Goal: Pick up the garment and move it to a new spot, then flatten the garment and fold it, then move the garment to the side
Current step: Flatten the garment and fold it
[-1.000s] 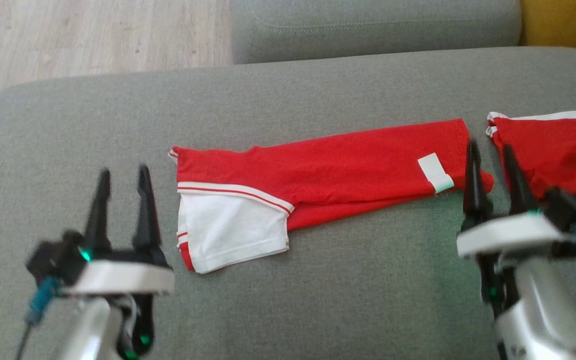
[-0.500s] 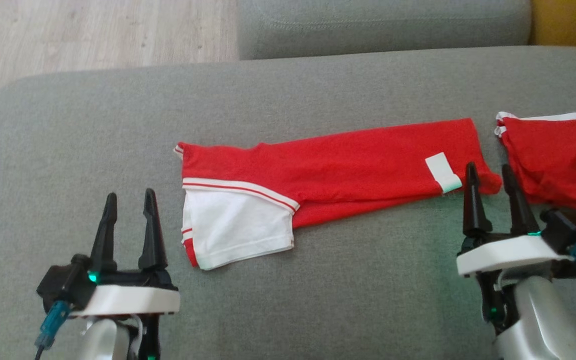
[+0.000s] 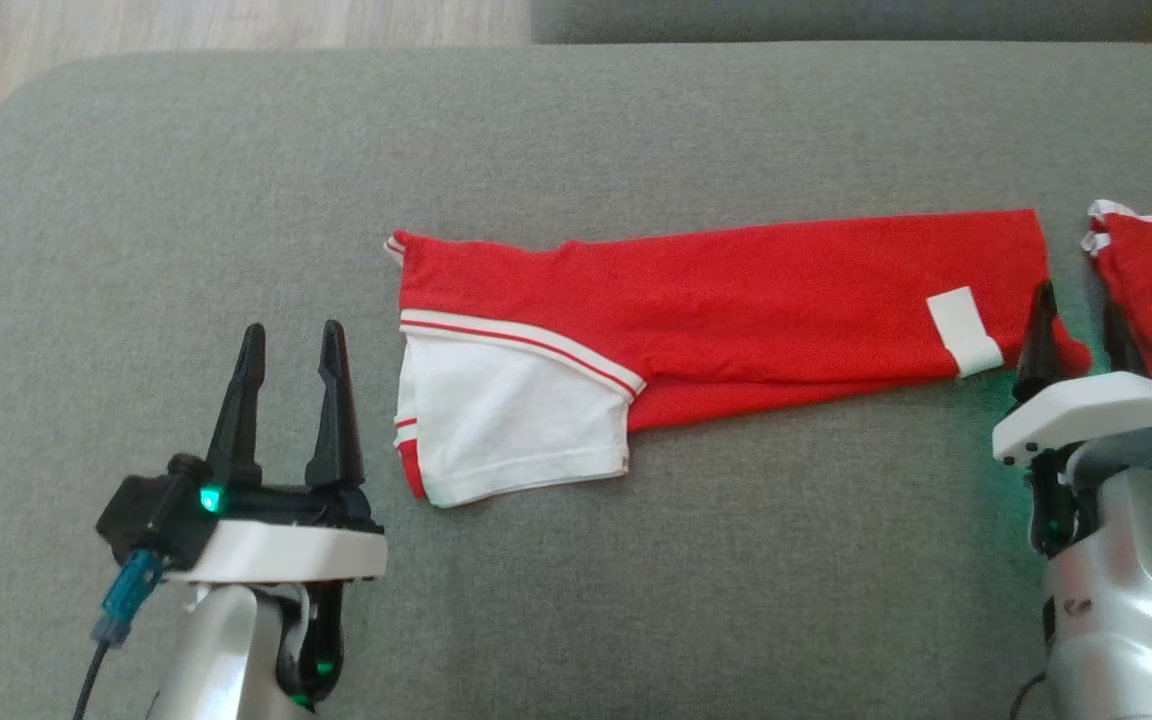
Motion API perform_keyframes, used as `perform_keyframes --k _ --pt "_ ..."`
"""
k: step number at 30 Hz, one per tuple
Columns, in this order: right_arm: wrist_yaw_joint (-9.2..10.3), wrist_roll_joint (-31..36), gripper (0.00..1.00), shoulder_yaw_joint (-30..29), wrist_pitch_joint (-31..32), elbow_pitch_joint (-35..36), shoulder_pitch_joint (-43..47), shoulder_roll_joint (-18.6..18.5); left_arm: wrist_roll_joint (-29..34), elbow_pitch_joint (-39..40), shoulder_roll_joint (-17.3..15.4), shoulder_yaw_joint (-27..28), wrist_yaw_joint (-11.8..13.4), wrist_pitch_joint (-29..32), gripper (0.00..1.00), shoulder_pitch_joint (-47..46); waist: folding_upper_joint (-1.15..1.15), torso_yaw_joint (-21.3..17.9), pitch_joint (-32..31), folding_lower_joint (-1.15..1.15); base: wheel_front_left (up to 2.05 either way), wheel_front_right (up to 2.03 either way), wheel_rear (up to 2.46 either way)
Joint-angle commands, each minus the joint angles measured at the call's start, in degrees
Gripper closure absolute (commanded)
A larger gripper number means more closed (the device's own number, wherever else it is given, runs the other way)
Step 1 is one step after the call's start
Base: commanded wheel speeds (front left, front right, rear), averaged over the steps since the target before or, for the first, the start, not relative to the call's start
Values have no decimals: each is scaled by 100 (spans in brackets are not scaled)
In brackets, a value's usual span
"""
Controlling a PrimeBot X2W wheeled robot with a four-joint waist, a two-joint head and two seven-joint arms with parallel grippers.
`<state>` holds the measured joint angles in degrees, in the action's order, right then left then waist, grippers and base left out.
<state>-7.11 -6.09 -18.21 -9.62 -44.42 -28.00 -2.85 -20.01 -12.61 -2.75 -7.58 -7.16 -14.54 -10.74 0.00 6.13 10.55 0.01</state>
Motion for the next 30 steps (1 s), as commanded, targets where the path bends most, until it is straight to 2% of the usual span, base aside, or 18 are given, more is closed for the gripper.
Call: perform_keyframes --k 1,8,16,17,18,23,30 --pt "-37 170 0 15 29 -2 -243 -5 28 175 -16 130 -31 -46 0 -268 0 67 79 -1 0 0 0" --pt "-37 696 0 -604 116 -947 -600 -4 -13 170 -14 31 -32 -46 0 -364 0 138 227 -1 0 0 0" --pt "-37 770 0 -620 -37 -1752 -1000 -3 -41 179 -13 7 -32 -46 0 -443 0 70 329 -1 0 0 0" --pt "-37 748 74 -560 -66 -1844 -1051 -3 -41 173 -13 3 -32 -46 0 -450 0 59 326 -1 0 0 0" --pt "-37 733 100 -486 -110 -1921 -1093 -3 -39 162 -13 8 -32 -46 0 -454 0 40 314 -1 0 0 0" --pt "-37 449 100 -160 -414 -2083 -1221 -3 -20 106 -13 72 -33 -46 0 -382 0 -128 124 -1 0 0 0" --pt "-37 34 100 -159 -526 -1557 -961 -15 -33 142 -13 111 -33 -46 0 -281 0 -319 -143 -1 0 0 0"
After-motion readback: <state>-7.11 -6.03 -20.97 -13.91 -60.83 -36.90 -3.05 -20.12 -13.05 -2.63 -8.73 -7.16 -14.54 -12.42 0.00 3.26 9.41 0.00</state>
